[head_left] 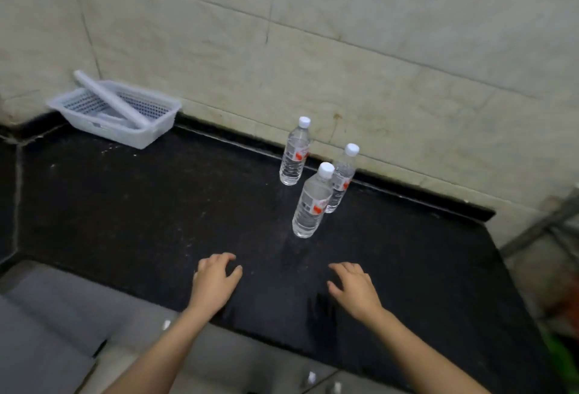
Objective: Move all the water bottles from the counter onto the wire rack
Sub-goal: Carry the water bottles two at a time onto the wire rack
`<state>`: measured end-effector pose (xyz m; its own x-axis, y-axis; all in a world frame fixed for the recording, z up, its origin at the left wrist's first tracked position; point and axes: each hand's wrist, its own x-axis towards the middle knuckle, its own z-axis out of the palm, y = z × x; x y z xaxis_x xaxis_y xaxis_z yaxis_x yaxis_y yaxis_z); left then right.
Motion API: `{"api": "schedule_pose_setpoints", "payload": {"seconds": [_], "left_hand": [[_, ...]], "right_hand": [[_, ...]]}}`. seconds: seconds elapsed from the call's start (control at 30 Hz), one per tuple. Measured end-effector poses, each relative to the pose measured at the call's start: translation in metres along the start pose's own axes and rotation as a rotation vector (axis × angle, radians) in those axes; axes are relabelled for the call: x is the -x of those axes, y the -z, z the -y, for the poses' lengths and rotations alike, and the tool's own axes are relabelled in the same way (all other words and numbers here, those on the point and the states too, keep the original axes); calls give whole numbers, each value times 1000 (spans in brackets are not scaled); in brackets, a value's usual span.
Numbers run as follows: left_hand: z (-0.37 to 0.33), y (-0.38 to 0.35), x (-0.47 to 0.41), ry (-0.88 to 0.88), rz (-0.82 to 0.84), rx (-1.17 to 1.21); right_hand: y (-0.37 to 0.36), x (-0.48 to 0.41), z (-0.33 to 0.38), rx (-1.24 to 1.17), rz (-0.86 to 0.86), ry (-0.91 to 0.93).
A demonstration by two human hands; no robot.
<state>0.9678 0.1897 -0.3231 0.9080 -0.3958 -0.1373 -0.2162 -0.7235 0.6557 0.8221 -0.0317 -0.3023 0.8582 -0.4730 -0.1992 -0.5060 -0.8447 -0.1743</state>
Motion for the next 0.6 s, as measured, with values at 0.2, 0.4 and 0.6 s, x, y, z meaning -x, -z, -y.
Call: {"api": "schedule_pose_setpoints", "payload": {"seconds": [0.2,0.4,0.6], "left_hand": [[-49,-13,-54,-127,99,-6],[-54,12,-113,-122,25,-33],[-55,-7,-137,-111,117,-38]], "right_hand": [[27,-42,-21,-327,-178,-69],[71,-120,-5,-762,-177,46],[74,-167,11,-934,-11,115]]}}
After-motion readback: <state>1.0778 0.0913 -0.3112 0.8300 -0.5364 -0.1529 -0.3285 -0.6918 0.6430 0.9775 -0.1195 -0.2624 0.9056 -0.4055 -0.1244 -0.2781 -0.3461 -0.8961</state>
